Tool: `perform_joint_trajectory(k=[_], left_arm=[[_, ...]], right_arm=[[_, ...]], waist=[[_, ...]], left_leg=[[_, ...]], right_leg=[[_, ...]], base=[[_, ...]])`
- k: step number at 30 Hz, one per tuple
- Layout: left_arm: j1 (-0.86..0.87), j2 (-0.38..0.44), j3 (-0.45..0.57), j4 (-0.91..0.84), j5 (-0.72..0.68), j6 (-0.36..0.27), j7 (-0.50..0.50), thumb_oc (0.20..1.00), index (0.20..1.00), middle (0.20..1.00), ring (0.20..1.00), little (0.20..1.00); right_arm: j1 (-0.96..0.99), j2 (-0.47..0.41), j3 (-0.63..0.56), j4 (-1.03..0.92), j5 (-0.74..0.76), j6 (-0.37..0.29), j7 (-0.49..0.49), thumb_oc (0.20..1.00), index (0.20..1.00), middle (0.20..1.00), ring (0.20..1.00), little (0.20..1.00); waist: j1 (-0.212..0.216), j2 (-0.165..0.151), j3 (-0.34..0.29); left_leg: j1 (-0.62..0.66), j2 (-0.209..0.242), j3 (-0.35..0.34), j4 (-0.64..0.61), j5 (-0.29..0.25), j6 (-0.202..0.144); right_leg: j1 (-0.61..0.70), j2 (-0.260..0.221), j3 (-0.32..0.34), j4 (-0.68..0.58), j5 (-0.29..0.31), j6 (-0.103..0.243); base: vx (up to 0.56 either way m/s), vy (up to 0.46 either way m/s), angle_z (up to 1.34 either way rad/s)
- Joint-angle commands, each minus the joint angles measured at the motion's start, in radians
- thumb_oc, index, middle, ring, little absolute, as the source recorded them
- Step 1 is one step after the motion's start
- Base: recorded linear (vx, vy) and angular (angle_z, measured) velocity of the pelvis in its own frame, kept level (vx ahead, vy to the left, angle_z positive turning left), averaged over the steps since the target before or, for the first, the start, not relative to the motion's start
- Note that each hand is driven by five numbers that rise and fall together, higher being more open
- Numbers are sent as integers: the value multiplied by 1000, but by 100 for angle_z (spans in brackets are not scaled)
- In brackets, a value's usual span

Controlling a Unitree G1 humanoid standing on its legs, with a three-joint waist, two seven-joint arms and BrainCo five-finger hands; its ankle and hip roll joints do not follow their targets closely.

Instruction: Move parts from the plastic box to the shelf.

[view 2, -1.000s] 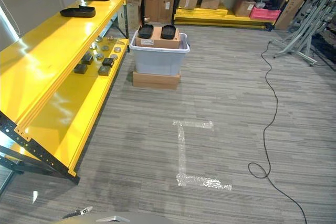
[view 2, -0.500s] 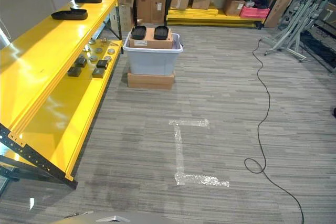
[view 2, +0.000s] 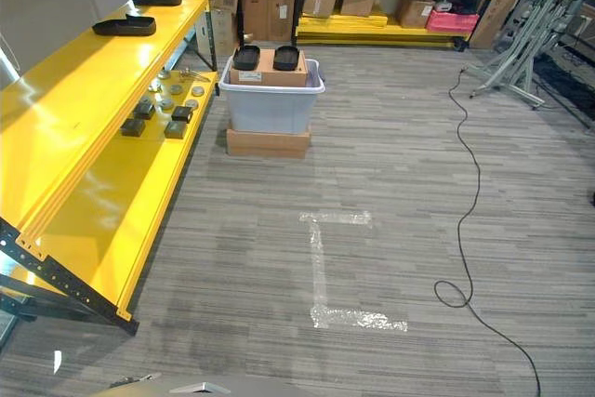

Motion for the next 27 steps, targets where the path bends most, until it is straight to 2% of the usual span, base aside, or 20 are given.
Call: perform_joint_trajectory(k=[1, 3, 5, 8, 9, 10, 11, 12, 14, 15, 16, 17, 18, 19, 20, 22, 24, 26, 27], left_arm=[[-53, 3, -11, 68, 37, 2, -1, 1000, 1000, 1000, 1000, 1000], [-55, 9, -21, 64, 34, 3, -11, 1000, 1000, 1000, 1000, 1000], [-61, 17, -30, 60, 24, 3, -12, 1000, 1000, 1000, 1000, 1000], [-74, 28, -49, 55, 4, 0, -22, 1000, 1000, 1000, 1000, 1000], [-71, 31, -50, 53, -1, -1, -25, 1000, 1000, 1000, 1000, 1000], [-65, 33, -51, 49, -7, -5, -26, 1000, 1000, 1000, 1000, 1000], [-64, 33, -51, 46, -10, -7, -25, 1000, 1000, 1000, 1000, 1000], [-67, 40, -41, 40, -16, -12, -25, 1000, 1000, 1000, 1000, 1000], [-70, 49, -30, 44, 0, -19, -31, 1000, 1000, 1000, 1000, 1000], [-69, 50, -29, 44, 1, -20, -31, 1000, 1000, 1000, 1000, 1000], [-66, 56, -27, 42, 12, -23, -32, 1000, 1000, 1000, 1000, 1000], [-62, 61, -25, 41, 20, -25, -32, 1000, 1000, 1000, 1000, 1000], [-54, 66, -18, 43, 31, -30, -33, 1000, 1000, 1000, 1000, 1000], [-36, 69, -1, 43, 61, -42, -30, 1000, 1000, 1000, 1000, 1000], [-33, 68, 2, 44, 65, -47, -26, 1000, 1000, 1000, 1000, 1000], [-28, 59, 16, 52, 60, -57, -7, 1000, 1000, 1000, 1000, 1000], [-28, 55, 22, 56, 56, -70, -2, 1000, 1000, 1000, 1000, 1000], [-26, 48, 42, 58, 59, -106, 9, 1000, 1000, 1000, 1000, 1000], [-28, 47, 45, 56, 55, -112, 13, 1000, 1000, 1000, 1000, 1000]], right_arm=[[-17, -20, -3, 59, 50, -25, -28, 1000, 1000, 1000, 1000, 1000], [-23, -25, -19, 51, 68, -43, -29, 1000, 1000, 1000, 1000, 1000], [-28, -29, -23, 37, 85, -58, -31, 1000, 1000, 1000, 1000, 1000], [-33, -30, -29, 17, 132, -82, -17, 1000, 1000, 1000, 1000, 1000], [-32, -30, -31, 12, 143, -89, -19, 1000, 1000, 1000, 1000, 1000], [-30, -33, -34, 6, 146, -96, -20, 1000, 1000, 1000, 1000, 1000], [-32, -36, -37, 2, 145, -100, -20, 1000, 1000, 1000, 1000, 1000], [-42, -46, -44, 0, 137, -114, 6, 1000, 1000, 1000, 1000, 1000], [-46, -51, -47, 0, 144, -124, 21, 1000, 1000, 1000, 1000, 1000], [-45, -51, -48, -1, 146, -124, 23, 1000, 1000, 1000, 1000, 1000], [-44, -53, -54, -8, 147, -113, 30, 1000, 1000, 1000, 1000, 1000], [-41, -52, -59, -14, 143, -105, 32, 1000, 1000, 1000, 1000, 1000], [-37, -47, -72, -16, 117, -92, 35, 1000, 1000, 1000, 1000, 1000], [-21, -35, -74, -14, 111, -91, 32, 1000, 1000, 1000, 1000, 1000], [-19, -35, -73, -14, 111, -90, 31, 1000, 1000, 1000, 1000, 1000], [-18, -32, -63, -3, 69, -77, 23, 1000, 1000, 1000, 1000, 1000], [-23, -30, -55, 4, 54, -71, 16, 1000, 1000, 1000, 1000, 1000], [-35, -33, -29, 8, 41, -63, 7, 1000, 1000, 1000, 1000, 1000], [-38, -36, -23, 5, 37, -57, 4, 1000, 1000, 1000, 1000, 1000]], waist=[[22, -12, 20], [11, -3, 41], [0, 3, 67], [-11, 12, 121], [-11, 17, 127], [-12, 20, 138], [-9, 20, 143], [-13, -1, 155], [-18, -34, 162], [-18, -37, 162], [-12, -48, 161], [-7, -53, 160], [2, -59, 155], [6, -67, 144], [5, -66, 142], [-6, -67, 106], [-9, -67, 94], [-14, -65, 76], [-16, -63, 73]], left_leg=[[-31, -9, 7, 65, -105, 15], [-45, -23, -5, 86, -115, 45], [-63, -38, -16, 113, -123, 73], [-95, -67, -24, 184, -152, 116], [-102, -69, -21, 194, -155, 121], [-91, -73, -23, 197, -169, 124], [-100, -74, -14, 204, -162, 127], [-104, -86, -13, 232, -187, 116], [-85, -99, -26, 258, -223, 98], [-82, -100, -30, 260, -227, 96], [-68, -100, -40, 275, -247, 89], [-58, -98, -45, 280, -258, 87], [-38, -95, -46, 281, -272, 87], [-4, -72, -40, 304, -303, 79], [1, -66, -38, 306, -306, 76], [40, -10, -17, 315, -326, 42], [60, 16, -10, 324, -332, 28], [63, 96, 25, 397, -265, -12], [54, 120, 34, 429, -236, -22]], right_leg=[[-45, -99, 10, 104, -69, 113], [-108, -114, 24, 244, -80, 115], [-190, -124, 38, 381, -64, 121], [-367, -143, 64, 673, 26, 130], [-401, -146, 61, 720, 45, 129], [-426, -152, 61, 759, 50, 142], [-445, -157, 53, 760, 68, 132], [-449, -151, 29, 584, 119, 156], [-387, -144, 12, 263, 127, 172], [-378, -143, 9, 221, 127, 173], [-342, -147, 3, 68, 124, 177], [-324, -154, -4, 6, 137, 181], [-323, -176, -8, -5, 157, 189], [-300, -191, -23, -1, 169, 196], [-292, -190, -27, -2, 160, 194], [-262, -170, -25, 61, 83, 167], [-259, -162, -19, 115, 60, 153], [-246, -124, -17, 207, 5, 108], [-240, -111, -18, 214, -10, 94]], base=[[58, 170, -3], [27, 176, -4], [-28, 150, -5], [-14, 155, -8], [117, 123, -7], [82, 62, -11], [249, -93, -19], [288, -218, -26], [409, -287, -27], [457, -284, -16], [444, -252, 2], [689, -368, 16], [863, -438, 13], [794, -398, 8], [742, -377, -2], [566, -290, 9], [475, -253, 18], [554, -341, 10], [420, -316, 3]])
